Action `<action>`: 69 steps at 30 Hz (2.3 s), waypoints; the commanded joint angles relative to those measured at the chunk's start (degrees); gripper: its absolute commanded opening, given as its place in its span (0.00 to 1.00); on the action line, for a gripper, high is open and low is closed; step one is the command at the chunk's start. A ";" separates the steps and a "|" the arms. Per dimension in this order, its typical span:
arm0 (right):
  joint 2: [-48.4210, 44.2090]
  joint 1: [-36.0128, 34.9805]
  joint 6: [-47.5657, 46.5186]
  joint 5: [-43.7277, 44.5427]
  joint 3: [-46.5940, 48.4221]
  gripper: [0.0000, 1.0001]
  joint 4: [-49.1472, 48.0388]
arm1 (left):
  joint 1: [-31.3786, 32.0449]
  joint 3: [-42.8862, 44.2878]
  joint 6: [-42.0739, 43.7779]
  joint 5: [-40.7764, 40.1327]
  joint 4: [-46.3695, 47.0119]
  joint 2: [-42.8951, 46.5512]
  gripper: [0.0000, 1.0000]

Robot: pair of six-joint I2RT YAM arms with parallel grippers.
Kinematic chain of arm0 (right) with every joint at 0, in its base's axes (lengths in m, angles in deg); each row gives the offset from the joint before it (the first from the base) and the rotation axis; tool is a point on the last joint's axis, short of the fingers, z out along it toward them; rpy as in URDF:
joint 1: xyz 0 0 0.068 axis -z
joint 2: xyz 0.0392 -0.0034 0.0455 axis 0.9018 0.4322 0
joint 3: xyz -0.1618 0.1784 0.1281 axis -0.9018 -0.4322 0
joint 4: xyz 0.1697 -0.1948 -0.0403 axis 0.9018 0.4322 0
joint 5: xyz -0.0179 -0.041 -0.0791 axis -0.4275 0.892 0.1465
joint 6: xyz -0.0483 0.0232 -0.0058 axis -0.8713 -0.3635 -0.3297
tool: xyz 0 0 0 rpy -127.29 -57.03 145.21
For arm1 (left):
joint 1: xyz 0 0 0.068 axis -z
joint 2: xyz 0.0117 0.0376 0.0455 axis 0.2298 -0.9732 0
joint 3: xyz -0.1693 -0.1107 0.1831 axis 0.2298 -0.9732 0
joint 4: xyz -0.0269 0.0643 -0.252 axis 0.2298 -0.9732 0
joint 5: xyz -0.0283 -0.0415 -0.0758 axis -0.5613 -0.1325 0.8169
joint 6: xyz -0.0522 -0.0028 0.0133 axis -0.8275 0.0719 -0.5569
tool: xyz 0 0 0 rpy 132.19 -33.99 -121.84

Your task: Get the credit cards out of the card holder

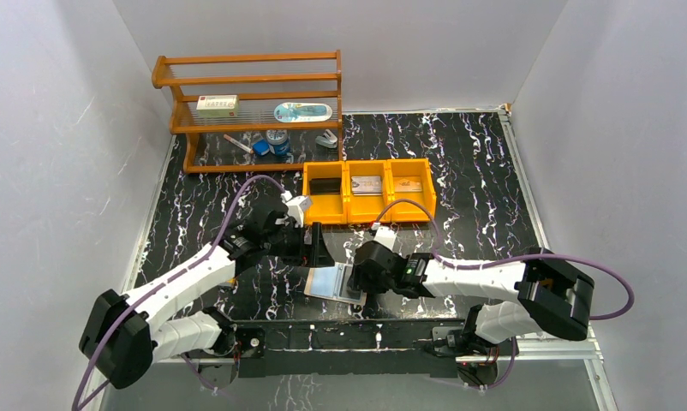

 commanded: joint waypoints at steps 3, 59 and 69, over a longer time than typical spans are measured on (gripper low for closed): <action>-0.03 0.13 2.35 2.23 -1.12 0.49 -4.06 | 2.59 -1.94 -3.56 0.85 6.07 -2.94 0.75; 2.35 3.97 5.85 -4.49 -6.45 0.47 -10.45 | 8.36 -4.36 -9.46 0.97 16.78 -23.02 0.31; 2.69 5.29 7.37 -4.82 -6.97 0.47 -9.09 | 8.36 -4.77 -10.92 -1.24 17.12 -18.91 0.08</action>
